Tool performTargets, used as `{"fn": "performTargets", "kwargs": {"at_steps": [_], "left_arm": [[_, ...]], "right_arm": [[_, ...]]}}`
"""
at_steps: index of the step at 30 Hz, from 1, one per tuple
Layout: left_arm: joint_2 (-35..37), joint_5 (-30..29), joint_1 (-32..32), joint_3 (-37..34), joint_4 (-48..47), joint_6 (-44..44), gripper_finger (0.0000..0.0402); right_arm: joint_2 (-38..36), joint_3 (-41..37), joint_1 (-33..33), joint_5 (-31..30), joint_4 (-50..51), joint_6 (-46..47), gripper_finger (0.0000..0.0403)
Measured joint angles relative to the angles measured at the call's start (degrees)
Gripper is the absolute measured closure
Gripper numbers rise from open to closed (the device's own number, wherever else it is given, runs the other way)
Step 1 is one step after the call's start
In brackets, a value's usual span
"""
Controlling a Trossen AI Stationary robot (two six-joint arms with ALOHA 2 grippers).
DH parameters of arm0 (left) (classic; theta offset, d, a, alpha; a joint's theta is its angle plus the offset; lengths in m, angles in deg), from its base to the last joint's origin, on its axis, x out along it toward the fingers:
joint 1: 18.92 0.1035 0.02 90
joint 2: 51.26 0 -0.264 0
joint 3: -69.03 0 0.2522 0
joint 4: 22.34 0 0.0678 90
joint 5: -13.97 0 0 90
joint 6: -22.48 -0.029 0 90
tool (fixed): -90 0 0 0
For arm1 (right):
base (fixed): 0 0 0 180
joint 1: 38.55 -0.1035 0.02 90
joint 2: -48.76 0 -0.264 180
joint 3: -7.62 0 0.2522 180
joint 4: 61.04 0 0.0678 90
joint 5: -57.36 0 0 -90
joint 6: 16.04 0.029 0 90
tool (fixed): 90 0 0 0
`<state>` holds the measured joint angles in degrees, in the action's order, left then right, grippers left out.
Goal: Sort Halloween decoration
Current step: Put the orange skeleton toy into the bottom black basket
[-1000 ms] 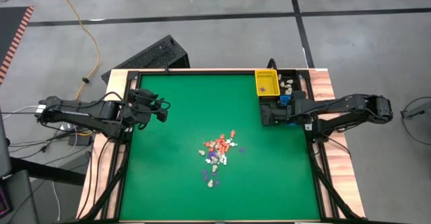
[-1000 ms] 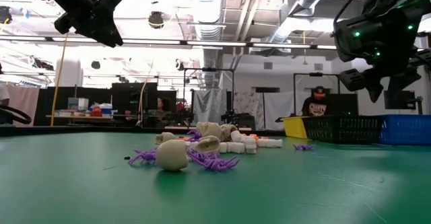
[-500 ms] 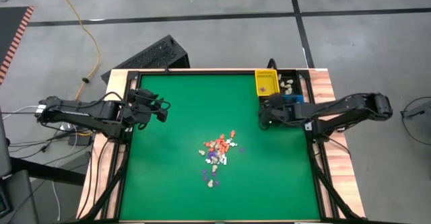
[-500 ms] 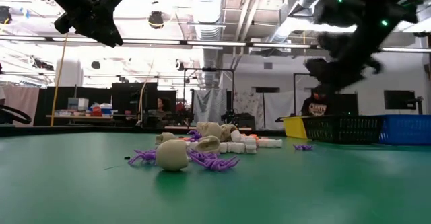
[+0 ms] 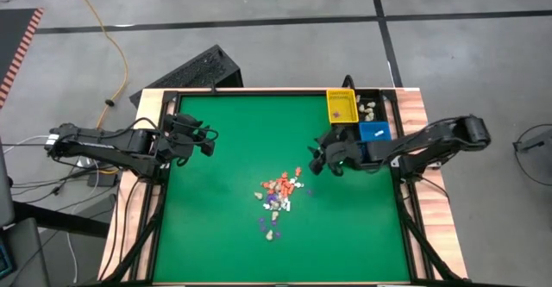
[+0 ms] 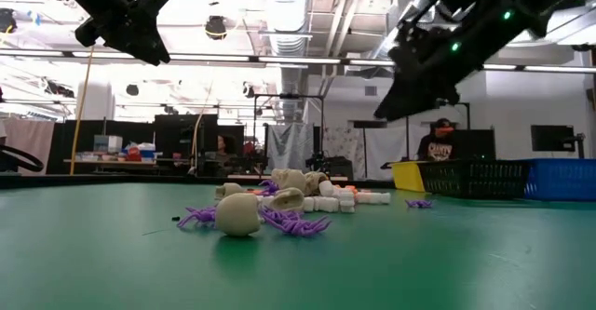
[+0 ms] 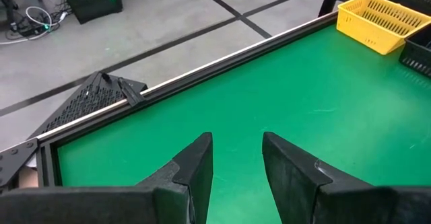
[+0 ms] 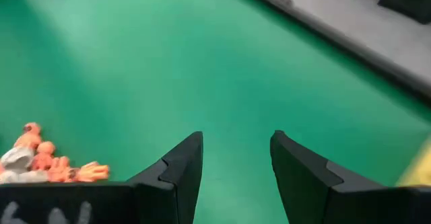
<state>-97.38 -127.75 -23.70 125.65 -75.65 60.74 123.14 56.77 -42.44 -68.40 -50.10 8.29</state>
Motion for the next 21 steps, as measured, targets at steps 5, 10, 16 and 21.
{"fn": "performTargets", "kwargs": {"at_steps": [5,10,16,21], "left_arm": [[0.00,0.04,-0.02,0.00,0.01,0.15,0.0280],[0.00,0.06,-0.02,0.00,0.02,0.59,0.0280],[0.00,0.17,-0.02,0.00,0.03,0.59,0.0280],[0.00,0.16,-0.01,0.00,0.02,0.59,0.0280]], "right_arm": [[8.44,0.00,-2.99,0.01,-10.16,1.03,0.0211],[13.10,0.00,-4.76,-0.02,-14.36,6.02,0.0211],[17.35,0.02,-7.37,-0.05,-15.87,10.63,0.0211],[21.25,0.85,-8.53,-0.09,-16.45,11.73,0.0211]]}}
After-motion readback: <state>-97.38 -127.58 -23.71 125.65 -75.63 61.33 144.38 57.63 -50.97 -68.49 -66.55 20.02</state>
